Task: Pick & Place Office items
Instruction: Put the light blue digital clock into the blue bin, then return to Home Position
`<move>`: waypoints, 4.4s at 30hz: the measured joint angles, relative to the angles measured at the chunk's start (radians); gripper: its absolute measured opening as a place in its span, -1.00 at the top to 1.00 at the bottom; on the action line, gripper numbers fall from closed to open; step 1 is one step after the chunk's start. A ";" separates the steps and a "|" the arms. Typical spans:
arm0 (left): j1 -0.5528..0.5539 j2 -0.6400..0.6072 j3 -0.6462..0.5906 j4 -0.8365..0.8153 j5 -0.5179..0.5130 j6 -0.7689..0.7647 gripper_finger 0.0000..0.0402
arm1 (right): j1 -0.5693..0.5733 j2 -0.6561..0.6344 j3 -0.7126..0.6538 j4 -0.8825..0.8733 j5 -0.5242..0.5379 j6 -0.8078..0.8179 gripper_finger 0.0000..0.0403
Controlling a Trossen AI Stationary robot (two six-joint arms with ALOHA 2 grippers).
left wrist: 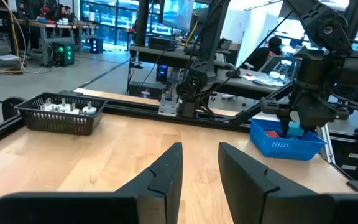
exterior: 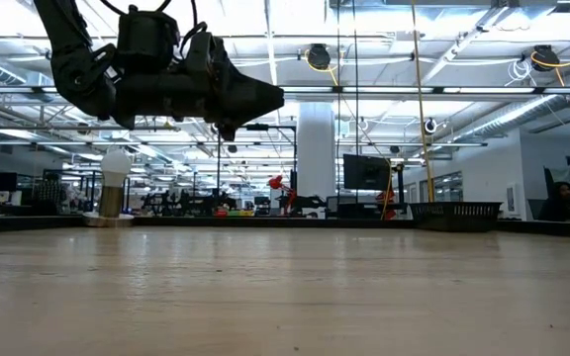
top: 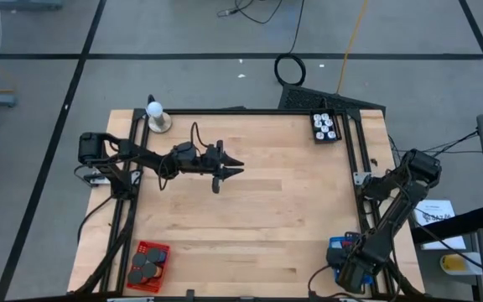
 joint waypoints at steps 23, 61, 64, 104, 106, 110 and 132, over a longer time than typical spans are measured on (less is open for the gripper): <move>0.028 -0.173 -0.045 -0.244 -0.051 0.147 0.81 | -0.216 -0.259 0.025 -0.132 0.460 -0.317 0.61; 0.133 -1.085 -0.518 -0.624 -0.134 0.048 0.98 | -1.491 -0.958 -1.043 1.488 0.008 -1.213 1.00; 0.133 -1.176 -0.518 -0.705 -0.138 0.032 0.98 | -1.496 -1.039 -1.043 1.388 0.025 -1.219 1.00; 0.129 -1.628 -0.517 -1.128 -0.234 0.002 0.97 | -1.232 -1.592 -1.047 0.924 0.398 -1.269 0.99; 0.129 -1.628 -0.517 -1.128 -0.234 0.002 0.97 | -1.232 -1.592 -1.047 0.924 0.398 -1.271 0.98; 0.129 -1.627 -0.518 -1.127 -0.234 0.002 0.97 | -1.232 -1.592 -1.047 0.926 0.398 -1.270 0.98; 0.129 -1.628 -0.518 -1.126 -0.234 0.003 0.97 | -1.232 -1.592 -1.047 0.929 0.397 -1.270 0.98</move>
